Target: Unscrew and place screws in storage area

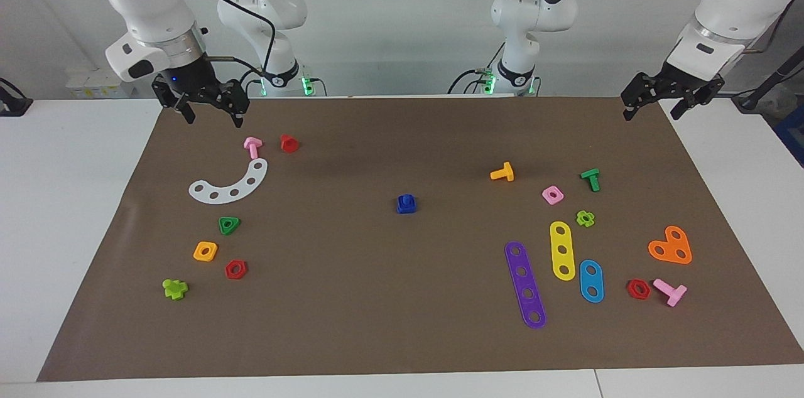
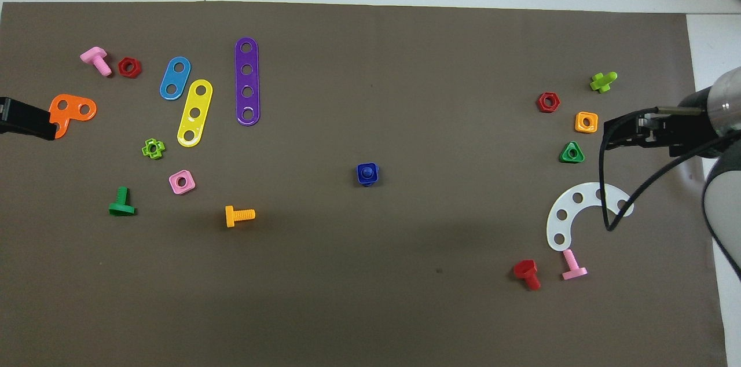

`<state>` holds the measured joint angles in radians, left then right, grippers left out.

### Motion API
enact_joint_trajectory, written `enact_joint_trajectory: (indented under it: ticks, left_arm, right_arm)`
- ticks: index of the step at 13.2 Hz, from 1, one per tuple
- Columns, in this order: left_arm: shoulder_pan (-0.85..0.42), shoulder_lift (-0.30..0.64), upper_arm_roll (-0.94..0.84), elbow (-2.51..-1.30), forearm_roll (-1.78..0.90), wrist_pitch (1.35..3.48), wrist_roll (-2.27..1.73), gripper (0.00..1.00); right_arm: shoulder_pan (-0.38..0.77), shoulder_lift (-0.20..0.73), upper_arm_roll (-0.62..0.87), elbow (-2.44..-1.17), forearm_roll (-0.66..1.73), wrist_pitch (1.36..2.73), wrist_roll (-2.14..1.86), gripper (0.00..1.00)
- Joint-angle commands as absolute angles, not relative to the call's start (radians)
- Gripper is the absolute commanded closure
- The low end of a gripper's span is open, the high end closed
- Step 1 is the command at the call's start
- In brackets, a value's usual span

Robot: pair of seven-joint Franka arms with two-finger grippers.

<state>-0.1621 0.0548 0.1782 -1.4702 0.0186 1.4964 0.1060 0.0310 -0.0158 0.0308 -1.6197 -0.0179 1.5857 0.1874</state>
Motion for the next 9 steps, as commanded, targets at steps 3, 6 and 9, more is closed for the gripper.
enact_joint_trajectory:
  ticks: [3, 6, 9]
  left_arm:
    - [-0.175, 0.051, 0.17, -1.474, 0.025, 1.485, 0.106, 0.01]
    - [-0.28, 0.064, 0.166, -1.526, -0.033, 1.505, 0.019, 0.03]
    - [-0.408, 0.135, 0.164, -1.555, -0.09, 1.623, -0.151, 0.01]
  right_arm:
    - [0.017, -0.035, 0.038, -1.64, -0.017, 1.589, 0.16, 0.0]
    - [0.017, -0.035, 0.038, -1.64, -0.017, 1.589, 0.16, 0.0]
    - [0.017, -0.035, 0.038, -1.64, -0.017, 1.589, 0.16, 0.0]
